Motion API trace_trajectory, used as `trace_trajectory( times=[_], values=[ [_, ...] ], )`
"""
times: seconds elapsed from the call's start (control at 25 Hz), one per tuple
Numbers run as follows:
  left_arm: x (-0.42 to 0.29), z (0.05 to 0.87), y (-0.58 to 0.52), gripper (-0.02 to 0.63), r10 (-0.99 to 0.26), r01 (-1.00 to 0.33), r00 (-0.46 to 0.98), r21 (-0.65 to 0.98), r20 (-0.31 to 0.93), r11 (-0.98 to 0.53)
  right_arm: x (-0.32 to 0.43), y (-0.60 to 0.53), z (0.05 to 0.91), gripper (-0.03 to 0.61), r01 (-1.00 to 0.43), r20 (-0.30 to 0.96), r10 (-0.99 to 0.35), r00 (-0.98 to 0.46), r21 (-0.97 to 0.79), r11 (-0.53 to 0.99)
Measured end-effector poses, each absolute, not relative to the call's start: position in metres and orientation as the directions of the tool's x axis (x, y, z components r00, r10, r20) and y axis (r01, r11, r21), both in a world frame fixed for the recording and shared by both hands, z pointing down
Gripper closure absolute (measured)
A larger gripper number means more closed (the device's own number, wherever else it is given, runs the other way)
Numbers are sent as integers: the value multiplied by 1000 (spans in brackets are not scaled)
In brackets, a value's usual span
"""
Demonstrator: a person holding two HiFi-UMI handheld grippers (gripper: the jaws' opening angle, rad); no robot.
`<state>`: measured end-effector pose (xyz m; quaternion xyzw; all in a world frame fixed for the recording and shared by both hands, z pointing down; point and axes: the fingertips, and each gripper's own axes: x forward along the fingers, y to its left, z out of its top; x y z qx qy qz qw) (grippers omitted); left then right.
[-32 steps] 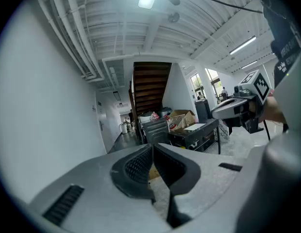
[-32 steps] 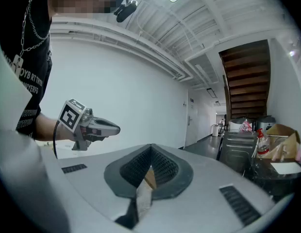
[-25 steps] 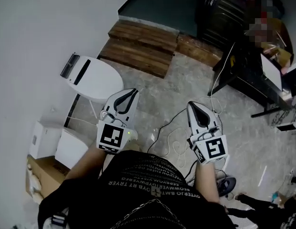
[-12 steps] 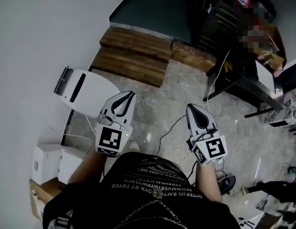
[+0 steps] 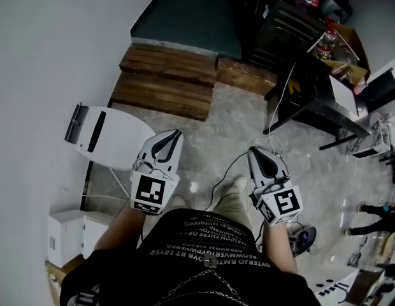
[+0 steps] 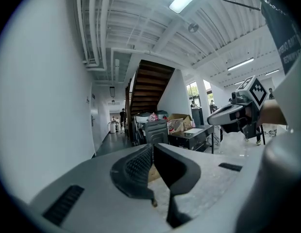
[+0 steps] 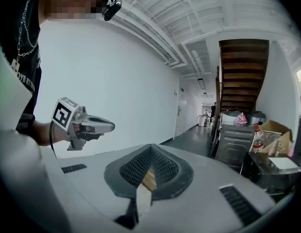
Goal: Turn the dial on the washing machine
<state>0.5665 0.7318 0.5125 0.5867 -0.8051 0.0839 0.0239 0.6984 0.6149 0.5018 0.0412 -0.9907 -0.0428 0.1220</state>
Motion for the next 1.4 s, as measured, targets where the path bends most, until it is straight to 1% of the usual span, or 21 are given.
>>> trace_trajectory(
  times=[0.24,0.4,0.6,0.88,1.12,1.4],
  values=[
    [568,522,723,597,-942,-954,-295,-99,158,283,696,601,508,581,-84,237,-103,-966,88,993],
    [556,529,707,597,-936,-953,-304,-69,180,296,686,580,508,581,-68,236,-86,-968,83,994],
    [536,532,687,597,-921,-949,-315,-77,231,305,661,553,522,581,-43,239,-50,-970,35,998],
    [497,517,632,597,-917,-943,-332,-120,221,312,615,508,519,581,10,218,9,-976,3,1000],
    [474,503,577,597,-918,-938,-344,-123,198,324,594,449,510,581,5,215,1,-977,15,1000],
    [457,506,521,597,-908,-930,-364,-131,209,343,579,388,515,581,5,199,5,-980,3,1000]
  ],
)
